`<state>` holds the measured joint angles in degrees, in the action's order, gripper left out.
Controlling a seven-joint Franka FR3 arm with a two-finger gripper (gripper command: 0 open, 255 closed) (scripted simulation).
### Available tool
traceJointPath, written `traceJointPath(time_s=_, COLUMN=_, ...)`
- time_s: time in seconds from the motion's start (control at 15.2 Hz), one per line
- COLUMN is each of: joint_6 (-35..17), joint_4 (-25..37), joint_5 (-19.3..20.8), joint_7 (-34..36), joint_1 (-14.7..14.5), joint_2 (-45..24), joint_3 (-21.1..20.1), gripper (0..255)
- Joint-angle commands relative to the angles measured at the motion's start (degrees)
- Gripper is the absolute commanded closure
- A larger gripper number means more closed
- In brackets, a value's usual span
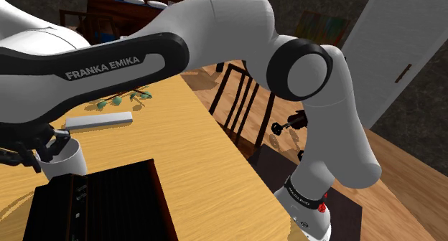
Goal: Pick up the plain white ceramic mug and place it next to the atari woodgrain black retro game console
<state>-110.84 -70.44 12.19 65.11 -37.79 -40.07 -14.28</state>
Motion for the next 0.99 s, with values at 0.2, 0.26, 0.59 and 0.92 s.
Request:
traceJointPath(time_s=0.2, joint_6=0.01, joint_4=-0.26, joint_5=-0.13, joint_7=-0.06, joint_1=-0.1, joint_2=-0.29, joint_3=-0.16, gripper=255)
traceJointPath(time_s=0.26, joint_6=0.01, joint_4=-0.25, joint_5=-0.13, joint_7=-0.06, joint_1=-0.1, joint_2=-0.29, joint_3=-0.16, gripper=255)
traceJointPath(time_s=0.59, joint_6=-0.2, joint_4=-0.87, joint_5=-0.16, joint_7=0.08, joint_1=-0.1, joint_2=0.1, joint_3=-0.22, gripper=0)
traceJointPath(time_s=0.92, joint_6=6.3, joint_4=4.65, joint_5=-0.63, joint_7=-0.55, joint_1=-0.52, joint_2=1.17, joint_3=-0.48, gripper=0)
